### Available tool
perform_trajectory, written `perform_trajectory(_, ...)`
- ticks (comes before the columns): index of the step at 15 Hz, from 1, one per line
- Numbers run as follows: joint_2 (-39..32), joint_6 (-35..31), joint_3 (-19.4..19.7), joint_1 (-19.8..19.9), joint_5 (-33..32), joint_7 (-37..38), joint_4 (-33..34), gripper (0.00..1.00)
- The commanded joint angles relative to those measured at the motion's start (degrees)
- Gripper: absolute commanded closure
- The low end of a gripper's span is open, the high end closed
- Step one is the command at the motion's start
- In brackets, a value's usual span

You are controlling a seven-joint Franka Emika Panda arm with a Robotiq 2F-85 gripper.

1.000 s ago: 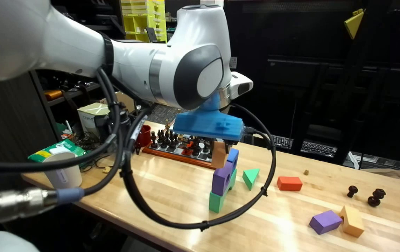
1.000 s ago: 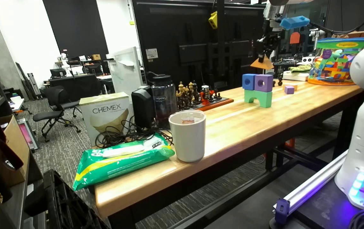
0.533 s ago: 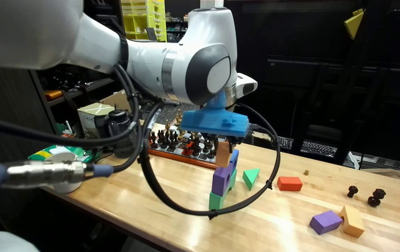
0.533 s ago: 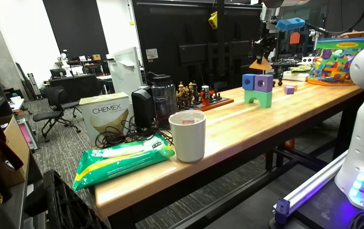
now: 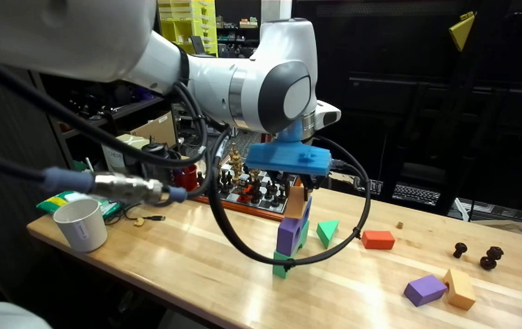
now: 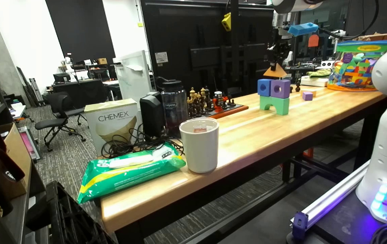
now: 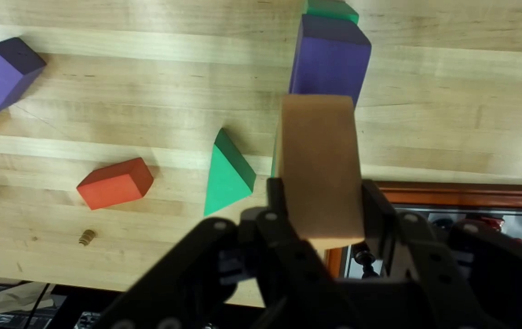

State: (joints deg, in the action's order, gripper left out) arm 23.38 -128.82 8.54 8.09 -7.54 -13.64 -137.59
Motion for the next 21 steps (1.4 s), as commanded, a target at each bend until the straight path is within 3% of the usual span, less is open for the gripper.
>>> perform_trajectory(1,-2.22,1.87,0.41,-0.71,0.43,-0.18,2.57,0.83)
perform_trajectory(20,-4.84,3.16,0.23,-0.76,0.93,-0.03,4.16,0.81)
perform_trajectory(21,-4.87,3.16,0.2,-0.74,0.92,0.08,4.14,0.33)
